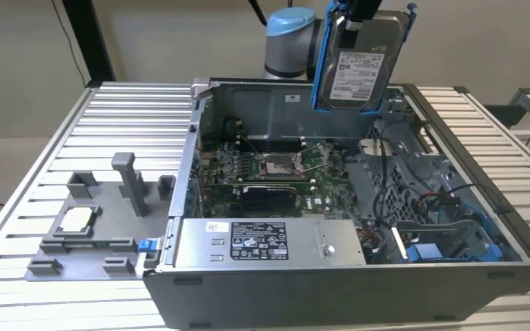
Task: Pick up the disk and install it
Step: 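Pick up the disk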
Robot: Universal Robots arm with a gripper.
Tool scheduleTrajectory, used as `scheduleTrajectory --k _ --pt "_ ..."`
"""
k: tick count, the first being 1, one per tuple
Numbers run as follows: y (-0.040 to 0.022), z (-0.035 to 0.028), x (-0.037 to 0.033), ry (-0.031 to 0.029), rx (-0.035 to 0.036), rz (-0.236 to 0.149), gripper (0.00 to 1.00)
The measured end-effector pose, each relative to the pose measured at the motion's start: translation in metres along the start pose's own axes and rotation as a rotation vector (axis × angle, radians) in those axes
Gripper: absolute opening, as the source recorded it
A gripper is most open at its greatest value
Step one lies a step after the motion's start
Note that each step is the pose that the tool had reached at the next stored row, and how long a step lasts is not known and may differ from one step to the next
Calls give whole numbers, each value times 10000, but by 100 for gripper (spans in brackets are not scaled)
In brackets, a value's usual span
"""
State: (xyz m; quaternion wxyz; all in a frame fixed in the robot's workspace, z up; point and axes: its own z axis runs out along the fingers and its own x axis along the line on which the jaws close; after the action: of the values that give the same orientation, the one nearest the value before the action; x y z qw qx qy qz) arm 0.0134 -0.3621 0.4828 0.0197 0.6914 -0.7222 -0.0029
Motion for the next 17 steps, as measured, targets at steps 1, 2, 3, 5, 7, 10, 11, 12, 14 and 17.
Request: scheduleTrajectory --k 1,2,3,5,7,10,11,12,14,17 --pt "-32 -1 -1 -1 0 0 0" --pt "-62 -2 -3 0 0 1 0" --pt "-92 -3 -4 0 0 1 0" --pt "-152 -5 -6 -1 0 0 0" --pt "-211 -7 -9 -1 0 1 0" --pt "-300 -10 -13 0 0 1 0" --pt "-330 -11 -14 0 0 -1 0" --pt "-360 -12 -15 -1 0 0 0" --pt "-417 -14 -18 0 0 1 0" --pt "-504 -16 -21 0 0 1 0"
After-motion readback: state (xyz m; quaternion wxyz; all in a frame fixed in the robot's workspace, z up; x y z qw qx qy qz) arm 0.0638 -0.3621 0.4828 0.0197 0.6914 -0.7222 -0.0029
